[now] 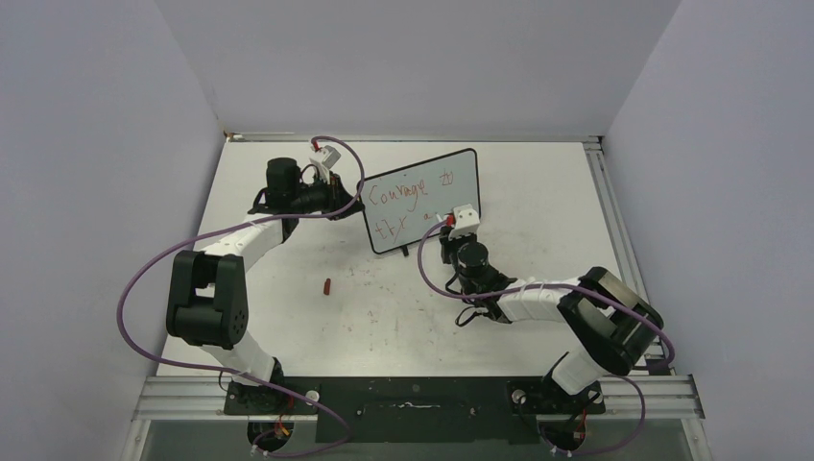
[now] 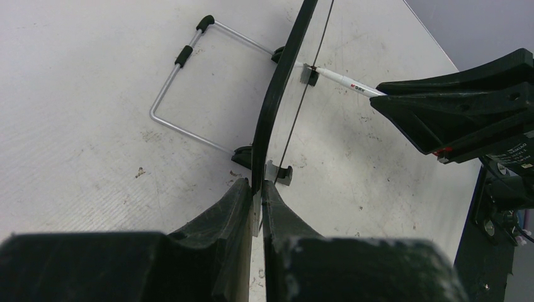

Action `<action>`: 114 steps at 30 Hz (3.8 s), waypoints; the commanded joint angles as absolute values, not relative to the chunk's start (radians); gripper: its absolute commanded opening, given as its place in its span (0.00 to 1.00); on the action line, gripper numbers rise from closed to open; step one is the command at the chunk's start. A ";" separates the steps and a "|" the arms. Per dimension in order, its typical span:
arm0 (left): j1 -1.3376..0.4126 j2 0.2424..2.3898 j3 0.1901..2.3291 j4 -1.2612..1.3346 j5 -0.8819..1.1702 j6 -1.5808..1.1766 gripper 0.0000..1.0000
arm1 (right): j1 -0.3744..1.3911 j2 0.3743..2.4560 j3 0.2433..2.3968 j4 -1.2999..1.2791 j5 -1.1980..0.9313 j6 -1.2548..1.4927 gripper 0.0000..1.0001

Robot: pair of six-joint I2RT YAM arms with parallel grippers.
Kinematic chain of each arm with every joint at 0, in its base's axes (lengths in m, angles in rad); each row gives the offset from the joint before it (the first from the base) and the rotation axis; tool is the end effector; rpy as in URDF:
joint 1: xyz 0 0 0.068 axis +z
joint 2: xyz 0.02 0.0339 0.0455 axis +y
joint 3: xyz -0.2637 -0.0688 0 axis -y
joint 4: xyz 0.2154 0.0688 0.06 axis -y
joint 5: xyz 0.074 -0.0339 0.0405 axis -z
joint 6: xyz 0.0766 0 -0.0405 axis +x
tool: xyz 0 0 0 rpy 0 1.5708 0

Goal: Write a sentence on the whiteboard

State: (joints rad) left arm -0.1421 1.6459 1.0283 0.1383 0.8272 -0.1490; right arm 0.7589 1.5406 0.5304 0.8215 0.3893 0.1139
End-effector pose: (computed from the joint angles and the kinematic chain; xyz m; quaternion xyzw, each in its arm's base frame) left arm 0.3502 -0.1071 0.2426 0.2059 0.7834 -0.4088 0.4204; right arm 0.2520 0.1989 0.1994 -0.1227 0.7561 0.1292 0.6297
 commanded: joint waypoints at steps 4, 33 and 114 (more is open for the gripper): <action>-0.141 1.615 1.069 0.137 0.858 -0.150 0.00 | 0.745 1.560 0.580 0.884 0.396 0.093 0.05; -0.140 1.612 1.069 0.137 0.859 -0.150 0.00 | 0.783 1.590 0.536 0.869 0.411 0.105 0.05; -0.140 1.605 1.066 0.141 0.864 -0.155 0.00 | 0.680 1.285 0.486 0.749 0.325 0.119 0.05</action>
State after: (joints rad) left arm -0.1421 1.6459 1.0286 0.1383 0.8345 -0.1493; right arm 0.7406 1.3113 0.4988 0.7601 0.4313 0.0998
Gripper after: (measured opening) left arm 0.072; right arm 0.153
